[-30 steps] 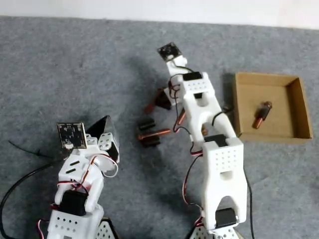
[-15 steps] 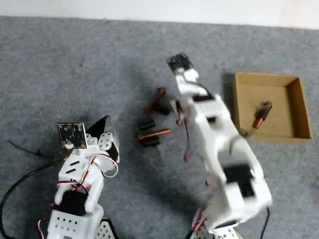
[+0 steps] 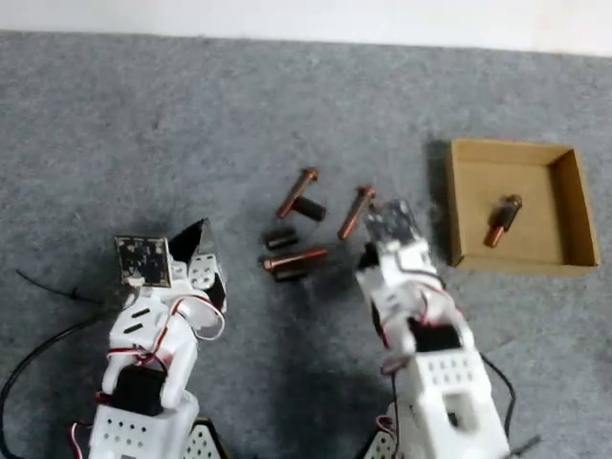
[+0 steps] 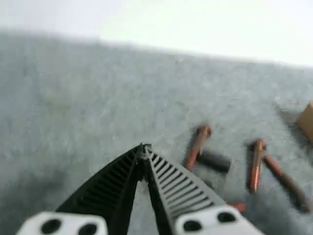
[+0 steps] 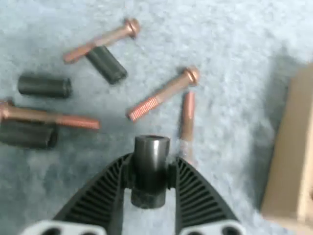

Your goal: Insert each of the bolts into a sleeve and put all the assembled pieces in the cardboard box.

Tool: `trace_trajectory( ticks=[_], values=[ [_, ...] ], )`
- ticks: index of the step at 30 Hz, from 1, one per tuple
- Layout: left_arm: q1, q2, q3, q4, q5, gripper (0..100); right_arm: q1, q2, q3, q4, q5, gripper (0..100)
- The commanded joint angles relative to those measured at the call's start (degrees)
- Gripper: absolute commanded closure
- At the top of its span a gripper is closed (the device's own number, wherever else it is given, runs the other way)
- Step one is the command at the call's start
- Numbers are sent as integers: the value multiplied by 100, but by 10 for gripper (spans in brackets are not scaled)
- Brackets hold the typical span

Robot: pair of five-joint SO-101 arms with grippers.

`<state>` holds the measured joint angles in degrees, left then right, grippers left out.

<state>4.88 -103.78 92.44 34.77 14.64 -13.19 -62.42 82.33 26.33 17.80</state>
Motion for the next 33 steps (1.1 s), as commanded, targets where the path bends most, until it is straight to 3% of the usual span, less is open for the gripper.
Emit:
trace_trajectory(
  ticks=[1, 5, 8, 10, 15, 21, 33],
  values=[
    [585, 163, -655, -97, -220, 981, 207, -1675, 356, 664, -44, 994],
    [1675, 1499, -1174, -141, -492, 907, 233, -3310, 743, 1640, -141, 994],
    [1982, 3143, -1938, -536, -492, 866, 259, -4365, 831, 2519, -334, 994],
    [2097, 4391, -2580, -774, -492, 851, 409, -4321, 813, 2765, -360, 994],
    [2510, 7407, -4321, -862, -484, 819, 1015, -4101, 857, 2475, -360, 994],
    [2747, 10229, -6158, -844, -484, 796, 1095, -4101, 1068, 2193, -360, 994],
    [2686, 12884, -8716, -835, -484, 800, 1095, -4101, 1130, 2053, -334, 994]
  ],
)
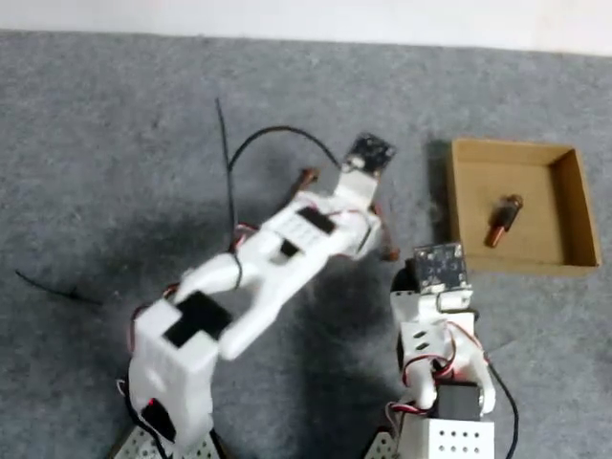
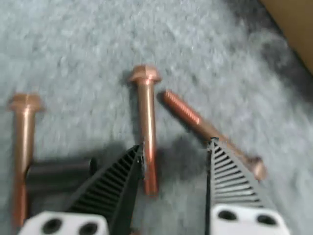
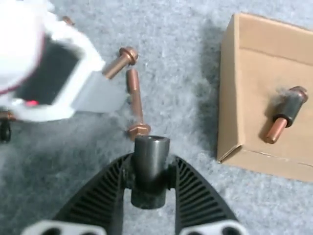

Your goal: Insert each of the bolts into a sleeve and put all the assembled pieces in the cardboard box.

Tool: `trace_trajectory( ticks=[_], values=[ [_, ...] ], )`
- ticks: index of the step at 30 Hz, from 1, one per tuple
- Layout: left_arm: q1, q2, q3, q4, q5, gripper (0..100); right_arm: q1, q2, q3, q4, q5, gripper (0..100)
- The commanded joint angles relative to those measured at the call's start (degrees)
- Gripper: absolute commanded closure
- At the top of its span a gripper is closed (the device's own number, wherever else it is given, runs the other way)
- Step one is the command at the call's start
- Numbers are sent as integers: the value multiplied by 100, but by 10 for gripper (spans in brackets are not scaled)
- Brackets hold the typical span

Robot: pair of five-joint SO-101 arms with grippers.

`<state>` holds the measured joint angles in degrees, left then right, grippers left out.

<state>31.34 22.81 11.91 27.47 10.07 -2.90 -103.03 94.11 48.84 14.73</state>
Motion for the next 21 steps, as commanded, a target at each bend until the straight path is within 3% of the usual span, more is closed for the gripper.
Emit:
trace_trajectory(
  ticks=[1, 5, 11, 16, 18, 21],
  values=[
    [-31, 409, -831, -105, -35, 800, 66, -40, -48, -198, -26, 994],
    [-295, 1077, -1314, -9, -35, 800, 57, -40, -48, -198, -18, 994],
    [-312, 1385, -2316, 1679, -35, 800, 57, -40, -48, -198, -18, 994],
    [-356, 1376, -2440, 2426, -35, 802, 66, -40, -48, -198, -18, 994],
    [-356, 1341, -2448, 2576, -35, 841, 66, -40, -48, -198, -18, 994],
    [-356, 1341, -2448, 2567, -70, 987, 75, -40, -48, -198, -18, 994]
  ],
)
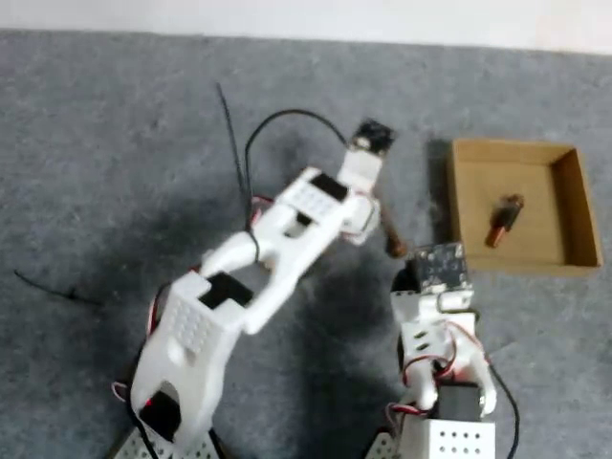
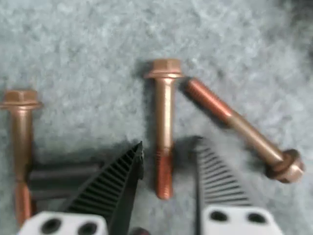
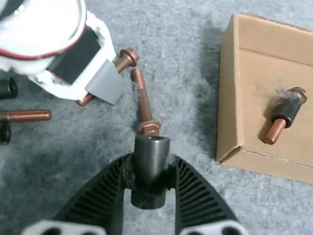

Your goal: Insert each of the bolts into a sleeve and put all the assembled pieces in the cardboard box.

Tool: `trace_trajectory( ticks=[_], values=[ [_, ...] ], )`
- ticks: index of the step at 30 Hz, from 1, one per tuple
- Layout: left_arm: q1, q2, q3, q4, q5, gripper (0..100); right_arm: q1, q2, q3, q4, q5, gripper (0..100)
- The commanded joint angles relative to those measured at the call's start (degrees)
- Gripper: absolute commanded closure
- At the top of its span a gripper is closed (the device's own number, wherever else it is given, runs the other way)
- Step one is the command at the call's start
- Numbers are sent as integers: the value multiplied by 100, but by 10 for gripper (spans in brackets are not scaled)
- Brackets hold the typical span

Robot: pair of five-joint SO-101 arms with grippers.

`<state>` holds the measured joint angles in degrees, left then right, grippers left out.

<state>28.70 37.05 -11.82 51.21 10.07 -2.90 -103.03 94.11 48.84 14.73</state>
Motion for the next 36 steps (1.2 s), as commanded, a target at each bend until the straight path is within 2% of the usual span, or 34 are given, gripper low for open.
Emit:
trace_trajectory(
  ticks=[1, 3, 6, 10, 14, 19, 24, 31, 33, 36],
  values=[
    [-92, -75, -75, 158, -70, 1000, 75, -40, -48, -198, -18, 994],
    [-92, -66, -75, 149, -70, 965, 75, -40, -48, -198, -18, 994],
    [-92, -84, -84, 149, -70, 999, 75, -40, -40, -198, -18, 994],
    [-92, -321, -66, 185, -35, 995, 75, -40, 119, -347, -18, 994],
    [-84, -1473, 321, 413, 79, 995, 66, -40, 207, -470, -18, 994],
    [-242, -3495, 1798, 316, 712, 995, 66, -40, 215, -470, -18, 994],
    [-251, -5604, 4048, -932, 695, 995, 66, -40, 215, -470, -18, 994],
    [-251, -8233, 7451, -3868, 695, 995, -4, -40, 215, -479, -18, 994],
    [-251, -8822, 8163, -4554, 695, 995, -338, -40, 215, -479, -18, 994],
    [-251, -9640, 8875, -5125, 703, 995, -1015, -40, 215, -479, -18, 994]
  ],
)
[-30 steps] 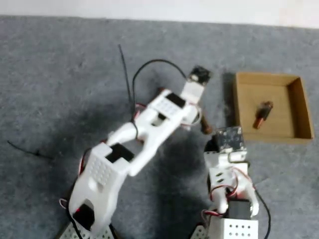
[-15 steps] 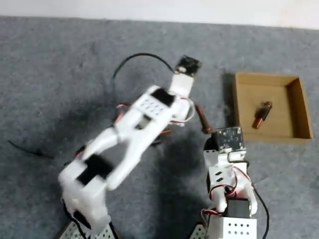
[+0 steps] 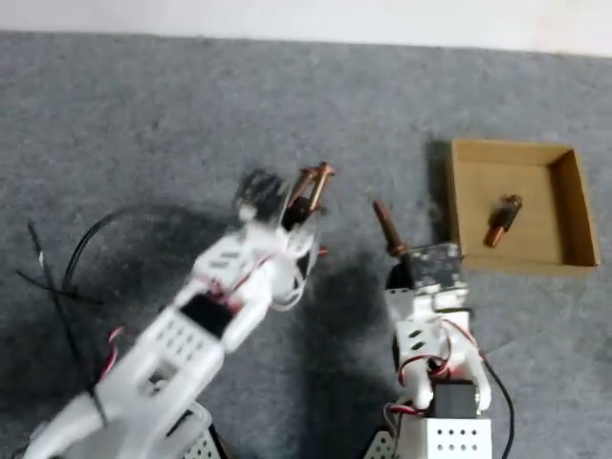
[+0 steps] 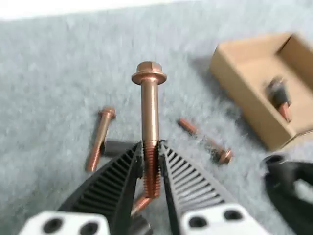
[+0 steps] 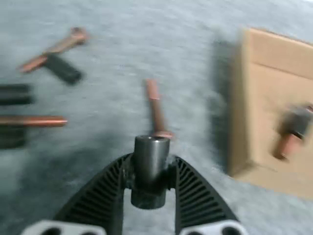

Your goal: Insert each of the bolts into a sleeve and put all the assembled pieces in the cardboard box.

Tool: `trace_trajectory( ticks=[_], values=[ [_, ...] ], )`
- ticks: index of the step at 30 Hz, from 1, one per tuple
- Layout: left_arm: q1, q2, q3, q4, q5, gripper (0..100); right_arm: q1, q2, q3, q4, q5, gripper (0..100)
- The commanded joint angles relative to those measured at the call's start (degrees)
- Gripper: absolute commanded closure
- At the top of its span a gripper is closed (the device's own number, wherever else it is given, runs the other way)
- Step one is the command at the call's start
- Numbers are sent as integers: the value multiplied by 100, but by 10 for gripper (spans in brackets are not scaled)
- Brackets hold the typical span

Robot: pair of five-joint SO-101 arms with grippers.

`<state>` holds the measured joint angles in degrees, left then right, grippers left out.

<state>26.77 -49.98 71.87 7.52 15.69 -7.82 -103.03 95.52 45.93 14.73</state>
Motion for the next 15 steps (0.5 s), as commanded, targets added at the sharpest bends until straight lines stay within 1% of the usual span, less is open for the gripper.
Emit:
trace_trajectory(
  ticks=[1, 5, 8, 9, 11, 12, 13, 15],
  values=[
    [-57, -1182, 673, -835, 149, 995, -743, -40, 75, -198, -18, 994],
    [-4, -1965, 1130, -862, 176, 995, -1490, -31, 154, -585, -18, 994],
    [-4, -2360, 1341, -853, 176, 995, -1534, -31, 479, -1033, 18, 994],
    [-4, -2431, 1411, -809, 176, 995, -1429, -31, 576, -1130, 202, 994],
    [-4, -2440, 1481, -448, 176, 994, -1226, -31, 646, -1147, 589, 994],
    [-22, -2387, 1455, -158, 176, 994, -1138, -31, 664, -1138, 668, 994],
    [-40, -2308, 1349, 185, 176, 994, -1051, -31, 655, -1138, 659, 994],
    [-57, -2044, 945, 1125, 176, 994, -910, -31, 655, -1077, 659, 994]
  ],
)
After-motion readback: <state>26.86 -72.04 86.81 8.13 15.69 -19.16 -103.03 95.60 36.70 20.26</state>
